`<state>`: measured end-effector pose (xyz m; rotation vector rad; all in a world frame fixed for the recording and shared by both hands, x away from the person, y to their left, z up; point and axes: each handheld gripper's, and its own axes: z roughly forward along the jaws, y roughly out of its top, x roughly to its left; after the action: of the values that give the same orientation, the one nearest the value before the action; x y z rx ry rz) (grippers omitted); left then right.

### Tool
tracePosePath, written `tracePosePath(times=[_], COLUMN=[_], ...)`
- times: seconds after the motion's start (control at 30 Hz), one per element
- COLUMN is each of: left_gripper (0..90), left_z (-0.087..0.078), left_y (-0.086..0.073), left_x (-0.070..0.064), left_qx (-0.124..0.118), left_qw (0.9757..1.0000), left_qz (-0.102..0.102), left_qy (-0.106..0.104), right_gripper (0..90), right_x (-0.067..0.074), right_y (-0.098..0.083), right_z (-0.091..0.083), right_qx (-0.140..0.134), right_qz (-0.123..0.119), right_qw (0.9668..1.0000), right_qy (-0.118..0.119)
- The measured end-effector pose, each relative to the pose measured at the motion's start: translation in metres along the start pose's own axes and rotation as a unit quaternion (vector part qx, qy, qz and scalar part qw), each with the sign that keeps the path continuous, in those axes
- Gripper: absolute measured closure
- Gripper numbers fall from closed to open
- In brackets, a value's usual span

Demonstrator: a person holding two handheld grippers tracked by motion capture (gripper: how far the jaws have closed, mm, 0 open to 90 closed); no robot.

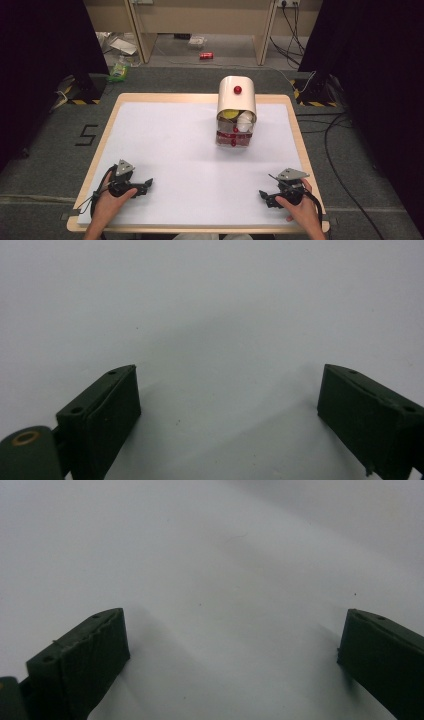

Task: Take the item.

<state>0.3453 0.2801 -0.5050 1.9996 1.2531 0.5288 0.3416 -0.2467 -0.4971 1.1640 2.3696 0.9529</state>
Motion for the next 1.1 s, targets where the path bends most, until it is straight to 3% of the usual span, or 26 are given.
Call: tracePosePath(times=[0.33, 0.43, 0.5, 0.6, 0.67, 0.73, 0.77, 1.1], left_gripper=[9.4, 9.3, 9.4, 9.3, 9.3, 9.3, 9.3, 9.4], left_z=[0.000, 0.000, 0.000, 0.000, 0.000, 0.000, 0.000, 0.000], left_y=[0.000, 0.000, 0.000, 0.000, 0.000, 0.000, 0.000, 0.000], left_x=[0.000, 0.000, 0.000, 0.000, 0.000, 0.000, 0.000, 0.000], left_qx=[0.000, 0.000, 0.000, -0.001, -0.001, 0.000, 0.000, 0.000], left_qw=[1.0000, 1.0000, 1.0000, 1.0000, 1.0000, 1.0000, 1.0000, 1.0000], left_qz=[0.000, 0.000, 0.000, -0.001, -0.001, 0.000, 0.000, 0.000], left_qy=[0.000, 0.000, 0.000, 0.000, 0.000, 0.000, 0.000, 0.000], right_gripper=[2.8, 24.4, 12.5, 19.7, 13.4, 17.6, 14.5, 15.8], right_x=[0.000, -0.001, 0.000, 0.001, 0.002, 0.003, 0.004, 0.009], right_y=[0.000, 0.001, 0.004, 0.009, 0.012, 0.017, 0.020, 0.045], right_z=[-0.001, -0.004, -0.006, -0.011, -0.013, -0.014, -0.014, -0.017], right_qx=[-0.003, -0.021, -0.035, -0.059, -0.070, -0.079, -0.082, -0.102], right_qz=[0.002, 0.002, 0.003, -0.003, -0.004, -0.008, -0.010, -0.027], right_qw=[1.0000, 0.9998, 0.9994, 0.9982, 0.9975, 0.9968, 0.9966, 0.9944], right_qy=[-0.001, -0.002, -0.004, -0.012, -0.012, -0.011, -0.009, -0.007])
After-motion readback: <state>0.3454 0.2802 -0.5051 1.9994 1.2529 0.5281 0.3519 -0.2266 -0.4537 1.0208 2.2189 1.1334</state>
